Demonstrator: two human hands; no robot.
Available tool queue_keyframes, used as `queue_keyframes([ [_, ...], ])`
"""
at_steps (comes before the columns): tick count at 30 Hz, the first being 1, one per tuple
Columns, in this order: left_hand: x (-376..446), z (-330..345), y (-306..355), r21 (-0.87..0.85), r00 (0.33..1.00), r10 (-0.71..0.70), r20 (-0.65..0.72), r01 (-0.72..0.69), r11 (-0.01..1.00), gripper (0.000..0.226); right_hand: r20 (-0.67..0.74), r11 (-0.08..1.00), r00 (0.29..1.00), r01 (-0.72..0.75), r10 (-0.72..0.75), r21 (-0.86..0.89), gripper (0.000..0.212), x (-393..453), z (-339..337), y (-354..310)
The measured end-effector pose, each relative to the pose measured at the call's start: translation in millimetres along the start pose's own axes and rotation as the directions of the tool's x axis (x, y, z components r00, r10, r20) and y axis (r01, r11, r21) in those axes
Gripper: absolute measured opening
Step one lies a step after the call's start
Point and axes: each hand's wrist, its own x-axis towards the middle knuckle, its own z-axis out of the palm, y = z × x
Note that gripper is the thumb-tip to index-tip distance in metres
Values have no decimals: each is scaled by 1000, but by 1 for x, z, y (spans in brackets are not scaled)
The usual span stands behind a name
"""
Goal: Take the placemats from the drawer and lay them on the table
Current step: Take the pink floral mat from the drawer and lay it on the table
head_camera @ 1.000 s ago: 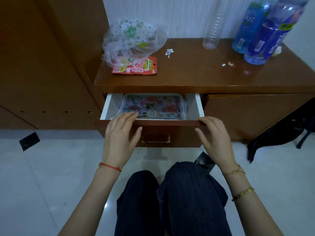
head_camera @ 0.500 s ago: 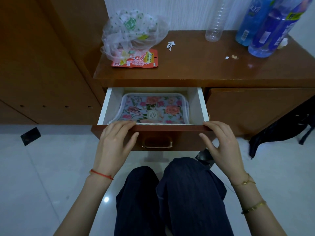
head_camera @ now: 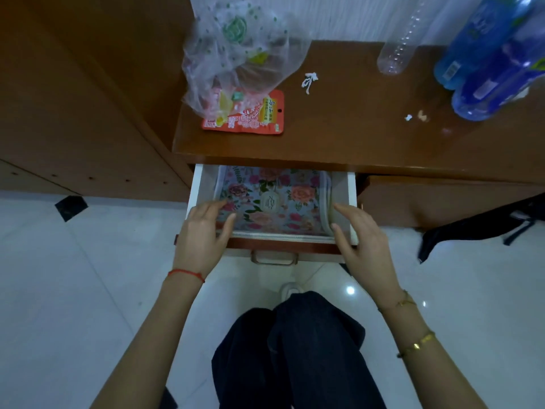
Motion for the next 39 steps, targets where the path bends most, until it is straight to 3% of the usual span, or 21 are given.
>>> queue_keyframes([
  [6, 24, -18, 17, 55, 942, -251, 222, 245, 968, 43, 205, 971, 949, -232, 240, -61, 35, 28, -2, -17],
  [11, 36, -22, 27, 135, 867, -385, 316, 360, 923, 39, 359, 890, 816, -437, 453, -128, 32, 50, 5, -20],
  [16, 38, -17, 32, 218, 789, -513, 337, 465, 858, 37, 436, 796, 680, -581, 590, -170, 44, 72, 16, -24],
  [22, 36, -12, 23, 172, 783, -560, 271, 533, 829, 36, 442, 665, 536, -716, 719, -214, 45, 73, 26, -13],
  [28, 29, -18, 16, -107, 751, -650, 119, 660, 743, 37, 359, 684, 593, -692, 721, -229, 30, 61, 26, -10],
  [31, 28, -17, 19, -219, 720, -692, 53, 685, 695, 35, 263, 694, 645, -696, 717, -186, 34, 53, 24, -15],
  [35, 32, -19, 23, -245, 680, -733, 17, 713, 656, 30, 131, 682, 671, -726, 730, -83, 39, 47, 24, -25],
  [39, 43, -27, 22, -229, 573, -819, -1, 798, 558, 27, 1, 662, 662, -750, 750, 5, 37, 43, 25, -30],
])
